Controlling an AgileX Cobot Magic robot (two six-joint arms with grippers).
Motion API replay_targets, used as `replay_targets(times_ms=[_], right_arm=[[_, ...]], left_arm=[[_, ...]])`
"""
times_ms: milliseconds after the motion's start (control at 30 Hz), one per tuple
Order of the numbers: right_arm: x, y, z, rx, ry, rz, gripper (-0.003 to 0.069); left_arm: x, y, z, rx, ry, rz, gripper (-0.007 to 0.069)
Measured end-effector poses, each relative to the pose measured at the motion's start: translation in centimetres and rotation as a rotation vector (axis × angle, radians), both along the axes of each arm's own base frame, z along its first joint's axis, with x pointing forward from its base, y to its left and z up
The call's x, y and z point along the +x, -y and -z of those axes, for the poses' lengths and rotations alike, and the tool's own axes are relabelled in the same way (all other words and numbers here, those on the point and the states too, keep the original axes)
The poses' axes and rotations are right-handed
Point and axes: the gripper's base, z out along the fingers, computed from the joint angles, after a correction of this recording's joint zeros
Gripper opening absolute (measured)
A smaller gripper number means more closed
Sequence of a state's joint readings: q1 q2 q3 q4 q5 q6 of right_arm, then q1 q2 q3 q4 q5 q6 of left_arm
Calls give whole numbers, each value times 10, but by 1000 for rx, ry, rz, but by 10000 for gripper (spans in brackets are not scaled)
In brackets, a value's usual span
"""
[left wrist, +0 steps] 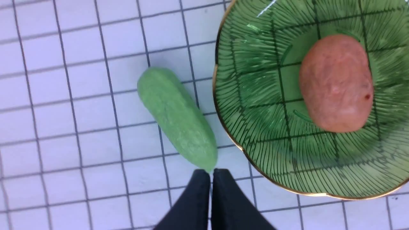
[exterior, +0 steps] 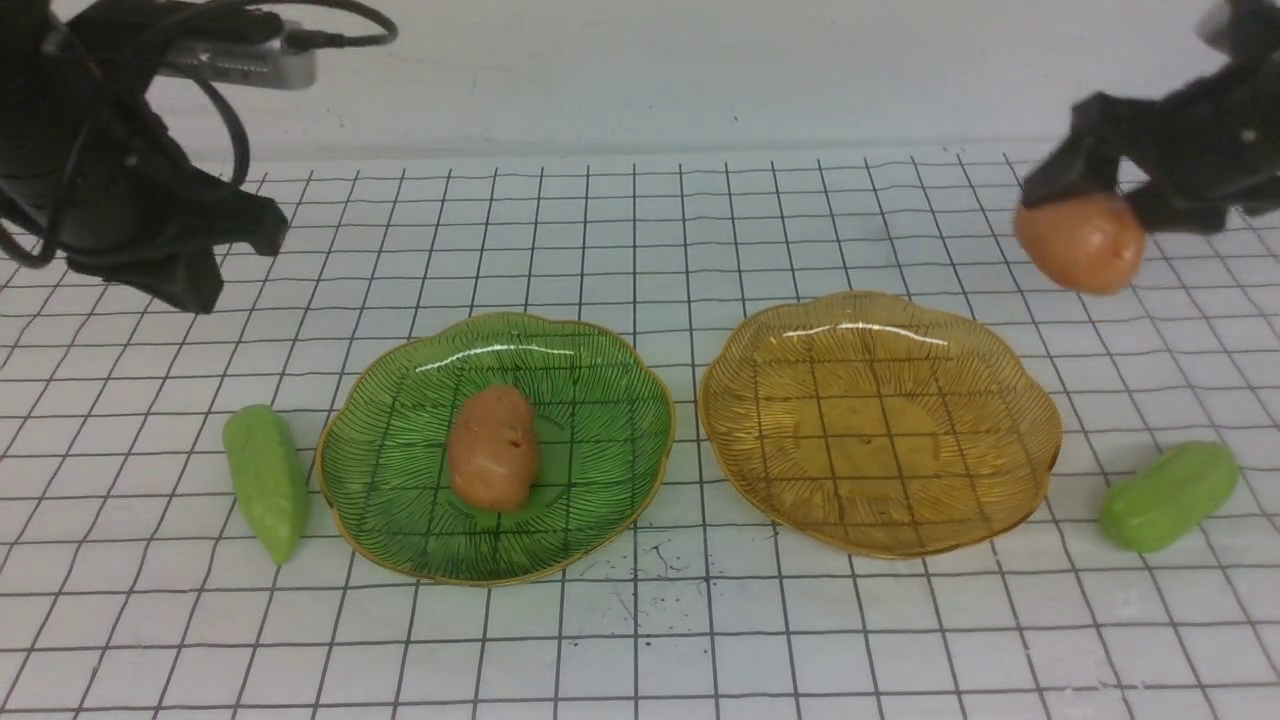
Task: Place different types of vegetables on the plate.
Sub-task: 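Pick up the potato from the right side of the table and place it in a plate with the right gripper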
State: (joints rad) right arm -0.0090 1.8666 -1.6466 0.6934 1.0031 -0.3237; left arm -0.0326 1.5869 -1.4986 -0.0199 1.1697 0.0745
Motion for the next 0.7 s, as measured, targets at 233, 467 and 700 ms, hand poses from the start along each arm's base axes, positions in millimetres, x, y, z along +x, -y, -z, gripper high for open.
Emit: replay_targets(times_ms=[233, 467, 700], right_arm=[[-16, -121, 12, -17, 57, -254, 504], [-20, -201, 59, -44, 111, -319, 504], [-16, -226, 103, -17, 58, -292, 524]], left_arm=[[-2, -8, 40, -63, -37, -54, -8], [-6, -8, 56, -98, -58, -83, -8], [-5, -8, 57, -112, -61, -121, 4]])
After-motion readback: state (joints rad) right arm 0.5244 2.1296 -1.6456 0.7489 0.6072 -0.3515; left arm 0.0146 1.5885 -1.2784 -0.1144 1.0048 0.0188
